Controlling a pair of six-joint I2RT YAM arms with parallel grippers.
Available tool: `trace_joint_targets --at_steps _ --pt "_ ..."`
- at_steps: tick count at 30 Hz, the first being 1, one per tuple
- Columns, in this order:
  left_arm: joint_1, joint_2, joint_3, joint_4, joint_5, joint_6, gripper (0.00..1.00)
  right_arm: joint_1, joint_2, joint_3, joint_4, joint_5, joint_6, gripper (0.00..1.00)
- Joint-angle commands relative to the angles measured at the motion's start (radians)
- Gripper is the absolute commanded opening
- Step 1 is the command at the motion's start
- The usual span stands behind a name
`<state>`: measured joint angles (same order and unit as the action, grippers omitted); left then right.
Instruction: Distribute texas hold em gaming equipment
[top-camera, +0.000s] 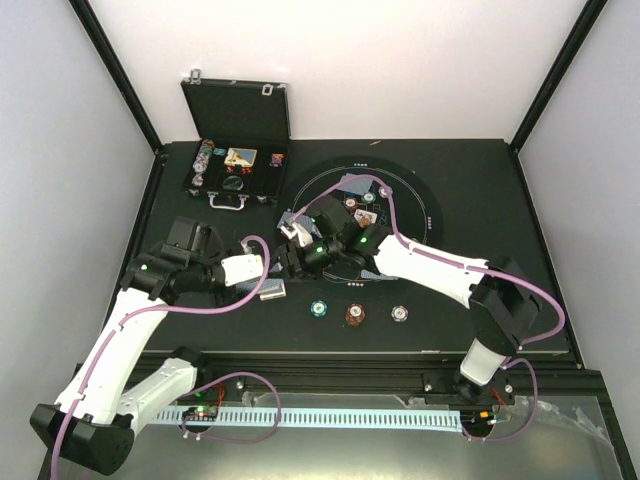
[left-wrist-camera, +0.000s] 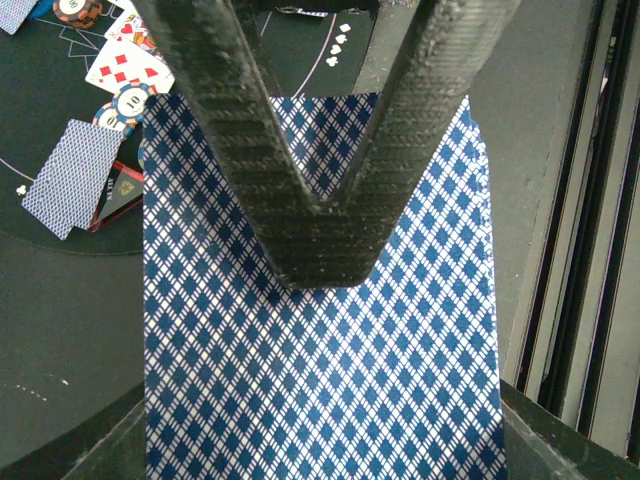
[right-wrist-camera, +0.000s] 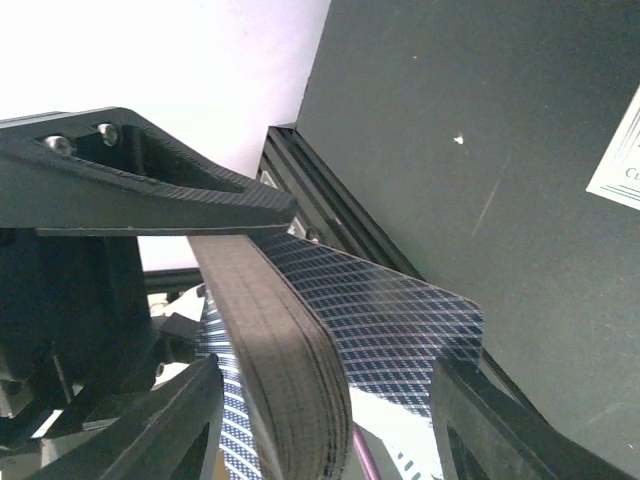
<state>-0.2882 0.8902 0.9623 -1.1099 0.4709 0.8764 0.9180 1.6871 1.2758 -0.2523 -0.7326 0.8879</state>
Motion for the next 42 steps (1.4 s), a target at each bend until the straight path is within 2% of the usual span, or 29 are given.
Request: trace_joint_targets --at_steps 1,8,15,22,34,36,37,40,42 --pt "0.004 -0.005 0.02 0.002 0.008 -0.004 0.02 0.007 0.012 0.036 -0.07 0.039 -0.044 0.59" --pt "0.004 -0.01 0.021 0.0 0.008 -0.004 0.01 -0.01 -0.009 0.037 -0.097 0.045 -0.063 0.54" --pt "0.004 -0.011 0.028 -0.003 0.011 -0.004 0.02 -0.04 -0.033 0.029 -0.118 0.044 -0.077 0.43" --pt "0.004 -0.01 0.029 -0.004 0.012 -0.005 0.02 -0.054 -0.049 0.011 -0.129 0.043 -0.094 0.36" --pt "0.004 -0.008 0.03 -0.007 0.012 -0.007 0.02 -0.061 -0.076 0.01 -0.171 0.065 -0.12 0.32" --pt "0.004 -0.008 0.03 -0.007 0.013 -0.007 0.02 -0.061 -0.082 0.009 -0.176 0.069 -0.123 0.38" --pt "0.004 -0.009 0.031 -0.008 0.014 -0.007 0.02 -0.061 -0.085 0.007 -0.179 0.069 -0.127 0.45" --pt "0.004 -0.01 0.034 -0.008 0.016 -0.008 0.02 -0.061 -0.106 -0.023 -0.14 0.064 -0.121 0.77" --pt "0.004 -0.009 0.034 -0.007 0.019 -0.009 0.01 -0.059 -0.119 -0.06 -0.073 0.047 -0.09 0.9"
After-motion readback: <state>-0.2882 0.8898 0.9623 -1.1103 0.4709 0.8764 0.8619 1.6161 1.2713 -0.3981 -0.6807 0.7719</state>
